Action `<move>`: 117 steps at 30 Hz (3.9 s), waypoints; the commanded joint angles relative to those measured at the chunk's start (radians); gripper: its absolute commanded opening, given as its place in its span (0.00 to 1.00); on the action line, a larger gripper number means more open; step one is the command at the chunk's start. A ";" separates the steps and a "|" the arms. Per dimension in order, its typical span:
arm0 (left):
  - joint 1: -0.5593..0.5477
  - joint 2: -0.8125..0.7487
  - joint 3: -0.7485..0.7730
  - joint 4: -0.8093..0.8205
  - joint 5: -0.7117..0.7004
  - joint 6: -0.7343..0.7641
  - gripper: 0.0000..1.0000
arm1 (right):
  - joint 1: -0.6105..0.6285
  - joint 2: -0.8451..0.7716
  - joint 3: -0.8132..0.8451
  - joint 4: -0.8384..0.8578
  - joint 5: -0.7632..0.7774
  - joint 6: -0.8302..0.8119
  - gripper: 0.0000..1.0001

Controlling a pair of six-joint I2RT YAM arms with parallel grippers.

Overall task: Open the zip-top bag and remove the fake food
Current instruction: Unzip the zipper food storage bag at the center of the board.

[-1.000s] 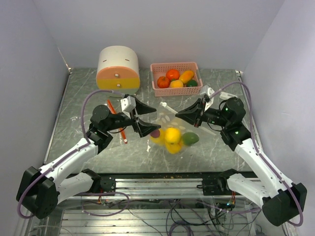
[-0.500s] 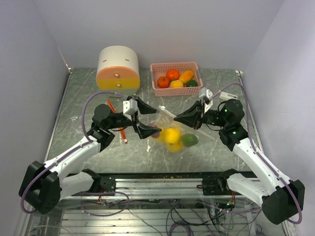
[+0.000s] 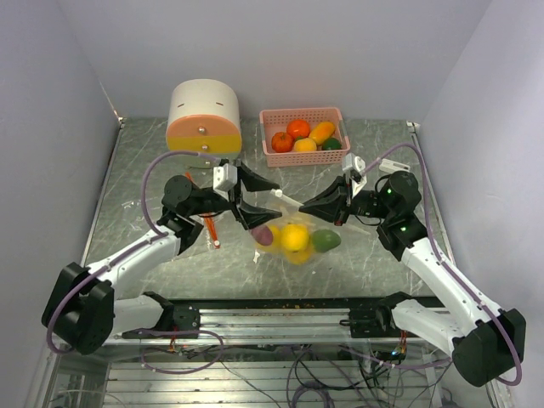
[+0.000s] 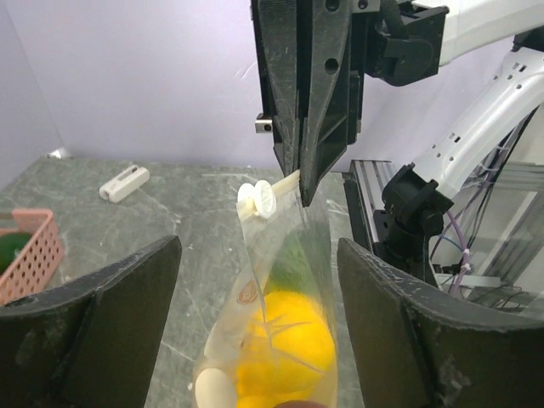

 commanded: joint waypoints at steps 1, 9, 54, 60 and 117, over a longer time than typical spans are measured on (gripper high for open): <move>0.006 0.050 0.025 0.224 0.087 -0.120 0.75 | 0.005 0.004 0.008 0.041 -0.013 0.010 0.00; 0.010 0.109 0.018 0.418 0.119 -0.258 0.36 | 0.012 0.018 0.019 -0.012 0.002 -0.026 0.00; 0.020 0.117 0.040 0.187 0.130 -0.151 0.07 | 0.114 0.025 0.051 -0.095 0.086 -0.082 0.00; 0.020 0.139 0.033 0.232 0.158 -0.189 0.07 | 0.250 0.060 0.116 -0.180 0.229 -0.167 0.19; 0.021 0.026 0.028 -0.082 0.140 0.035 0.07 | 0.269 0.177 0.124 0.055 0.356 -0.123 0.11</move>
